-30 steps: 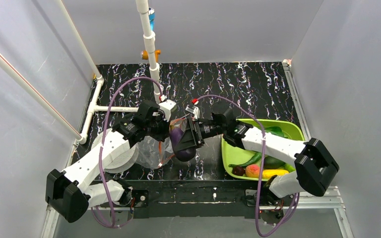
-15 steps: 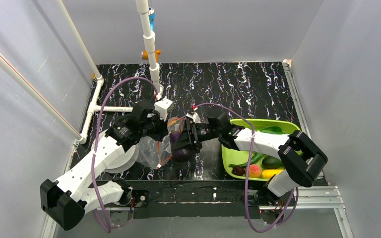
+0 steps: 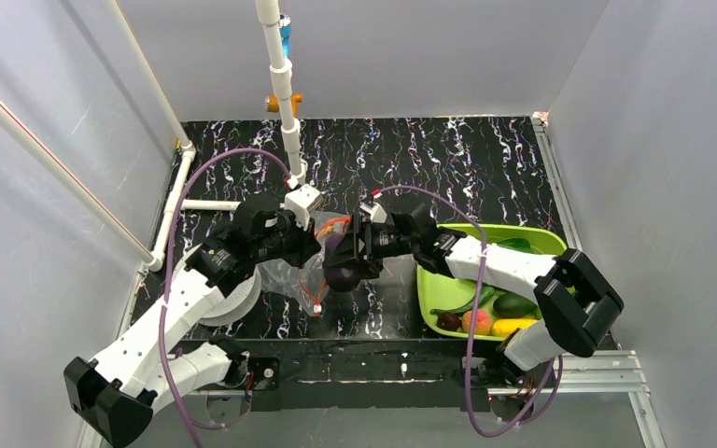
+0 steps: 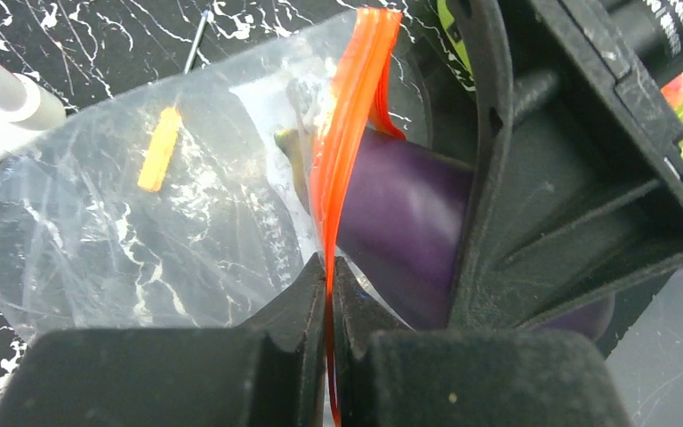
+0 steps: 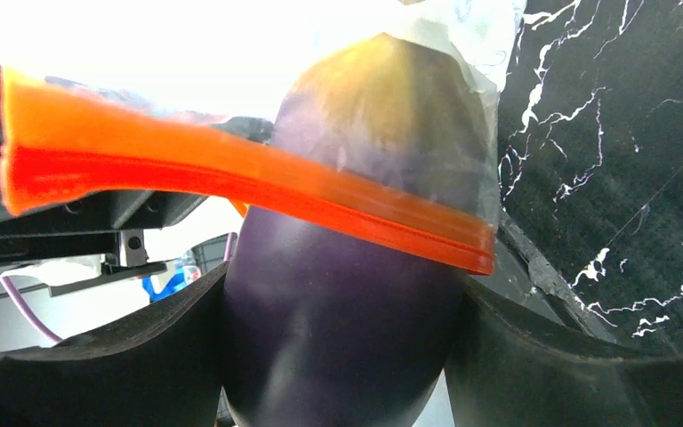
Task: Place the food in the zip-top bag and seal the zipper
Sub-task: Place the fake vegetable in the zipper food storage bag.
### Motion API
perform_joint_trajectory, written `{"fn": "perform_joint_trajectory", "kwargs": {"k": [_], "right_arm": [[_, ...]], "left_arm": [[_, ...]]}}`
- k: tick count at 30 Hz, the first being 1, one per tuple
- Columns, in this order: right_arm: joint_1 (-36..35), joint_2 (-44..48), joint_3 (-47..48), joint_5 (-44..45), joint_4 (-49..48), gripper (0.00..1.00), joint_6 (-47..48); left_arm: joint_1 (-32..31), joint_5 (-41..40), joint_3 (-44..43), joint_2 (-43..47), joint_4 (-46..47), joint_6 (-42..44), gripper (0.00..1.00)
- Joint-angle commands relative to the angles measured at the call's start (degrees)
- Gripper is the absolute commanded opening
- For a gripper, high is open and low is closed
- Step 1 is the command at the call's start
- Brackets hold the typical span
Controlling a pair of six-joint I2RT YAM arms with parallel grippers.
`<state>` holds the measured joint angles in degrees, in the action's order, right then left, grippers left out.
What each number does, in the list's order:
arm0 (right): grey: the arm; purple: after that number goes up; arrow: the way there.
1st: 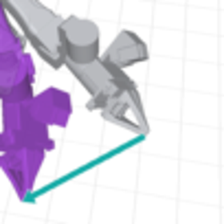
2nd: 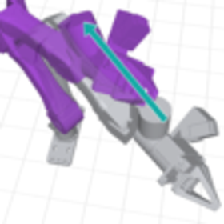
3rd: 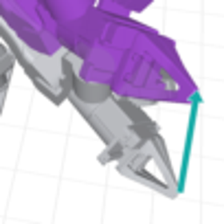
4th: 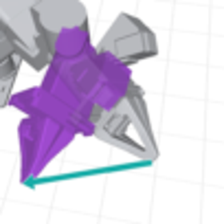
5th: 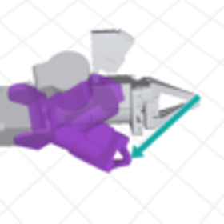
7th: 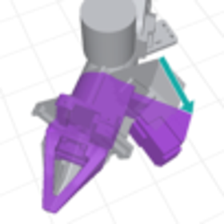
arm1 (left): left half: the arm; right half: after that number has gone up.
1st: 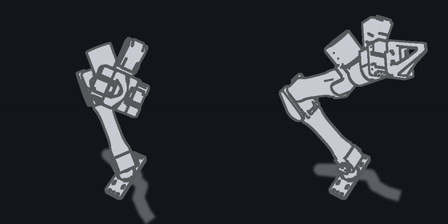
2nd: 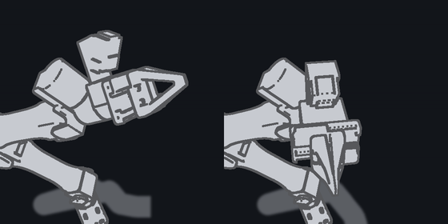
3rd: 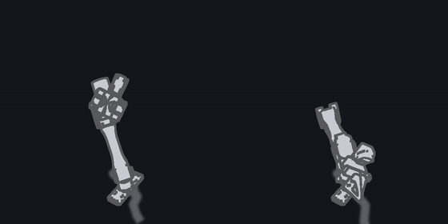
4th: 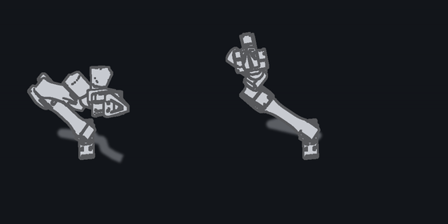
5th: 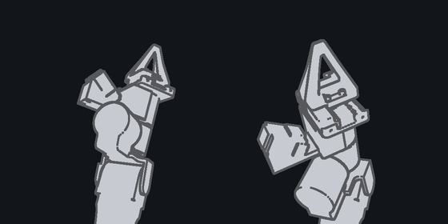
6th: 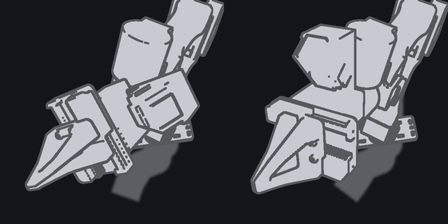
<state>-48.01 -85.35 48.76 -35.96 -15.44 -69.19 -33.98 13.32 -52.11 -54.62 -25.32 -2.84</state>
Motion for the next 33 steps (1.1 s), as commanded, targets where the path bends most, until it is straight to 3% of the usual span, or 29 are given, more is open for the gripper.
{"fn": "perform_joint_trajectory", "kwargs": {"k": [1, 7, 14, 23, 30, 33], "right_arm": [[0.25, 3.56, 5.94, 6.17, 12.48, 0.39, 7.50], [0.25, 7.76, 7.82, 14.95, 25.56, 0.39, 15.49], [-3.79, 7.69, 12.30, 7.19, 23.74, 0.52, 23.88], [-2.21, 6.05, 12.73, 6.26, 20.63, 0.65, 16.75], [0.72, 2.25, 5.36, -0.98, -1.82, 0.65, 1.52], [0.78, 1.27, 4.08, 2.21, -3.50, 0.63, -2.39]], "left_arm": [[-0.12, 3.69, 1.34, 2.49, 2.42, 0.90, 0.00], [-0.12, 2.38, 0.92, 1.99, 1.69, 0.79, 0.00], [-0.12, 3.12, 0.11, -0.08, 1.16, 0.72, 0.00], [-0.12, 4.06, 0.91, 0.53, 2.15, 0.91, 0.00], [-0.10, 4.73, 1.38, 0.84, 2.99, 0.80, 0.00], [-0.12, 6.61, 1.30, 0.31, 3.26, 0.62, 0.00]]}}
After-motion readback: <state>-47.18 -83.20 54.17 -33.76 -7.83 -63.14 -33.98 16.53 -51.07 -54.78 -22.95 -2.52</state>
